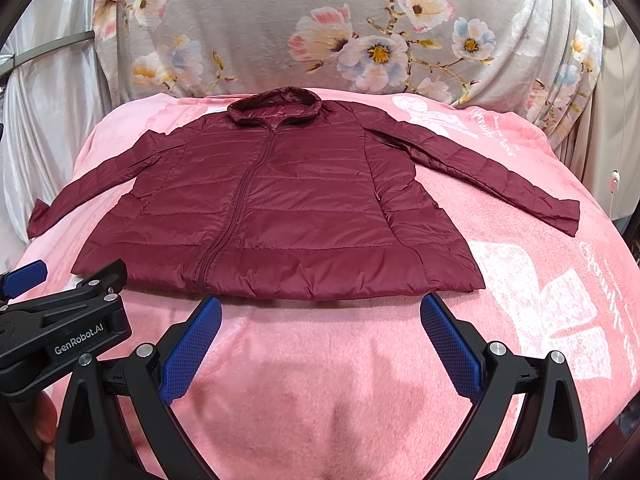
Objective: Fold large clothes
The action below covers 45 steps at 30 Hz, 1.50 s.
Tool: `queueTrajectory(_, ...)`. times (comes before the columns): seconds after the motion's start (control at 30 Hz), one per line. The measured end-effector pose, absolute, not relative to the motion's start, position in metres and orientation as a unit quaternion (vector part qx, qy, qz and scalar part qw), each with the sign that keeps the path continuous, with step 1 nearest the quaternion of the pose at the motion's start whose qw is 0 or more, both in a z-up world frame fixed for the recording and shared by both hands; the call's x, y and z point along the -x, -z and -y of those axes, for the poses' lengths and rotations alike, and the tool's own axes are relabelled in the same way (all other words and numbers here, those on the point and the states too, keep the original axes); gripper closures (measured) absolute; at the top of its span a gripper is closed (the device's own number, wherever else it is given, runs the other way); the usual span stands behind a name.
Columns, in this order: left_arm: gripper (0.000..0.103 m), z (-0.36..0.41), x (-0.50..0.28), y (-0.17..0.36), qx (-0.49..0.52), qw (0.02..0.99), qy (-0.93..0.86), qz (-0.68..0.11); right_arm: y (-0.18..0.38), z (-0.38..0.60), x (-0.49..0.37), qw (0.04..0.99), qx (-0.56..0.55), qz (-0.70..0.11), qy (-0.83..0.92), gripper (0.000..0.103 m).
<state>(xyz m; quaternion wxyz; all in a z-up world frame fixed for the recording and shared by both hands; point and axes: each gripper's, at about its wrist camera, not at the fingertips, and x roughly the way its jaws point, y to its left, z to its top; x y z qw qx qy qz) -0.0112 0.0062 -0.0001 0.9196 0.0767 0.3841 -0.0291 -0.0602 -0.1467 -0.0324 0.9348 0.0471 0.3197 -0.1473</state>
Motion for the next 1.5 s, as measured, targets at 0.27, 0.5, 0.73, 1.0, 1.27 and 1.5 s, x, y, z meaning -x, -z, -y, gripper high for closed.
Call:
queueTrajectory(0.27, 0.005, -0.007, 0.011, 0.000, -0.077, 0.920, 0.030, -0.384, 0.031, 0.142, 0.062, 0.935, -0.045, -0.319, 0.148, 0.005)
queueTrajectory(0.5, 0.005, -0.007, 0.011, 0.000, -0.077, 0.920, 0.030, -0.384, 0.030, 0.141, 0.062, 0.935, -0.045, -0.319, 0.148, 0.005)
queueTrajectory(0.73, 0.005, -0.007, 0.011, 0.000, -0.078, 0.919, 0.030, -0.385, 0.030, 0.141, 0.061, 0.935, -0.045, -0.319, 0.148, 0.005)
queueTrajectory(1.0, 0.005, -0.007, 0.011, 0.000, -0.078, 0.919, 0.030, -0.386, 0.030, 0.139, 0.061, 0.935, -0.046, -0.320, 0.148, 0.005)
queueTrajectory(1.27, 0.005, -0.008, 0.012, 0.000, -0.078, 0.919, 0.030, -0.385, 0.031, 0.138, 0.062, 0.935, -0.046, -0.321, 0.148, 0.005)
queueTrajectory(1.5, 0.005, -0.015, 0.016, 0.001, -0.078, 0.917, 0.030, -0.389, 0.035, 0.133, 0.062, 0.934, -0.046, -0.324, 0.147, 0.005)
